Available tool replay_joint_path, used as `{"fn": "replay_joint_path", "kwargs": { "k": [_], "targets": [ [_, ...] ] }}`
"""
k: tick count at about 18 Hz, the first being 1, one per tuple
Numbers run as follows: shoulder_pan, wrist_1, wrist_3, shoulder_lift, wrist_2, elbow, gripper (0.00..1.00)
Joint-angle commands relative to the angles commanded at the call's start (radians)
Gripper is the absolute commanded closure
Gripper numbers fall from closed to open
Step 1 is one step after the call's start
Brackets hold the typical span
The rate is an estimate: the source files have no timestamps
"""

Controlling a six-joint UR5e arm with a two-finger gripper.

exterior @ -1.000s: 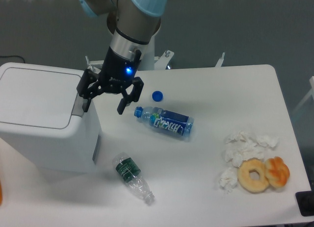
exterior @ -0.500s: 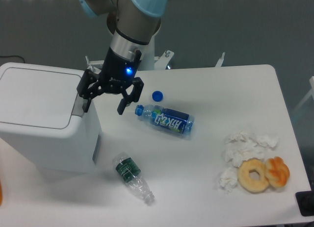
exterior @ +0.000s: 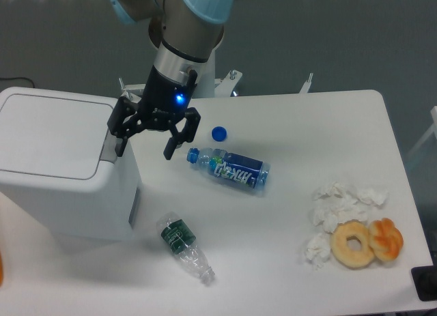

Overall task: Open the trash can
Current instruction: 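Push the white lid so it pops open, then lift away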

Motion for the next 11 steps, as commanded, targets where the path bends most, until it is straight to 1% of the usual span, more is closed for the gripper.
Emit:
{"fn": "replay_joint_path", "kwargs": {
  "k": [5, 11],
  "targets": [
    [0.000, 0.002, 0.000, 0.000, 0.000, -0.014, 0.00],
    [0.003, 0.002, 0.002, 0.000, -0.005, -0.014, 0.00]
  ]
}}
